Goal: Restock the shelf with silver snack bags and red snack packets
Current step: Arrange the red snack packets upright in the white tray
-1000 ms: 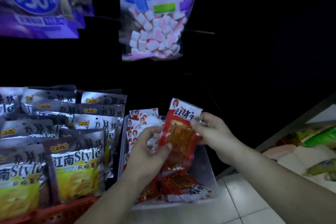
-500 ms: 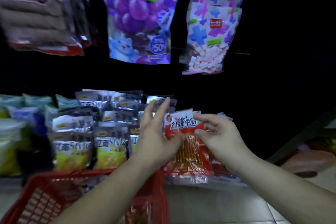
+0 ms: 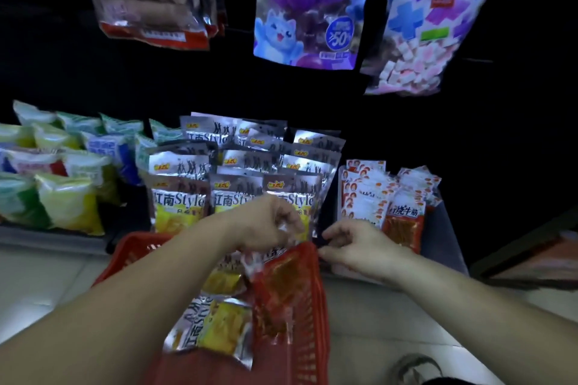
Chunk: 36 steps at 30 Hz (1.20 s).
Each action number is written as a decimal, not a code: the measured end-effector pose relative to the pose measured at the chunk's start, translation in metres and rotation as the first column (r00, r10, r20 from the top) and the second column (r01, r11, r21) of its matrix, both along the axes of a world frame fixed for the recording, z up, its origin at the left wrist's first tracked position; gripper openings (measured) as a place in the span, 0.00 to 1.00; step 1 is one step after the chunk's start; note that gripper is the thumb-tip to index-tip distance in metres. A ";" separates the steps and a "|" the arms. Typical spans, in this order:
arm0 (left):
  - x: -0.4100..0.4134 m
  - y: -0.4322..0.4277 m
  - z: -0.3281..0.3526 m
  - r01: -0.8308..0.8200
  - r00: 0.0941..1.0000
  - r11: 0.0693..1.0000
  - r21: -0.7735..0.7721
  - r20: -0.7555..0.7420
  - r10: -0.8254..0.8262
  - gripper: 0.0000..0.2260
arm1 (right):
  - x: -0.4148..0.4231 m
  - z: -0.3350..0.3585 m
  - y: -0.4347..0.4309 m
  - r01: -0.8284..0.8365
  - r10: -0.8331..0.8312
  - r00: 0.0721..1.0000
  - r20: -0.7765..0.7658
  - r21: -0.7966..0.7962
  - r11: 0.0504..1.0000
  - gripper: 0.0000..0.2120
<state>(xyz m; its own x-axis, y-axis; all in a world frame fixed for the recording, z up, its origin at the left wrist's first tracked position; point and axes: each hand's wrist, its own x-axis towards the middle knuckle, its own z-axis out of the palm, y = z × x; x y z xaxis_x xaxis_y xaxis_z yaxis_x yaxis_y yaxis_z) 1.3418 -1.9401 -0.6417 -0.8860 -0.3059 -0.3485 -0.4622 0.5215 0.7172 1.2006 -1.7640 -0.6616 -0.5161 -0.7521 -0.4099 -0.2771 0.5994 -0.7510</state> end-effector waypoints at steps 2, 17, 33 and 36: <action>0.003 -0.003 -0.017 0.082 0.981 0.995 -0.055 0.181 -0.070 0.11 | -0.008 -0.008 0.000 -0.035 0.037 0.999 -0.030 0.058 0.998 0.11; -0.201 0.093 -0.083 0.101 0.992 0.995 -0.008 -0.074 -0.101 0.15 | -0.241 -0.072 0.067 0.407 -0.356 0.890 -0.285 0.141 0.903 0.20; -0.265 0.107 -0.176 0.018 0.998 0.980 0.198 -0.064 -0.006 0.19 | -0.267 -0.164 0.070 0.590 -0.486 0.722 -0.492 0.072 0.804 0.11; -0.261 0.101 -0.180 -0.049 0.997 0.976 0.213 -0.049 0.061 0.18 | -0.262 -0.150 0.082 0.555 -0.483 0.739 -0.469 0.018 0.832 0.15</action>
<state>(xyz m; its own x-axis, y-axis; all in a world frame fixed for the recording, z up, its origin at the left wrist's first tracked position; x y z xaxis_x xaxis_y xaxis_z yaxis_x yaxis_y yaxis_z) 1.0810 -1.8393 -0.8217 -0.8894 -0.2792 -0.3621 -0.4430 0.3302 0.8335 0.9388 -1.6822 -0.8120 -0.9552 -0.2643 -0.1329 -0.1591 0.8376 -0.5226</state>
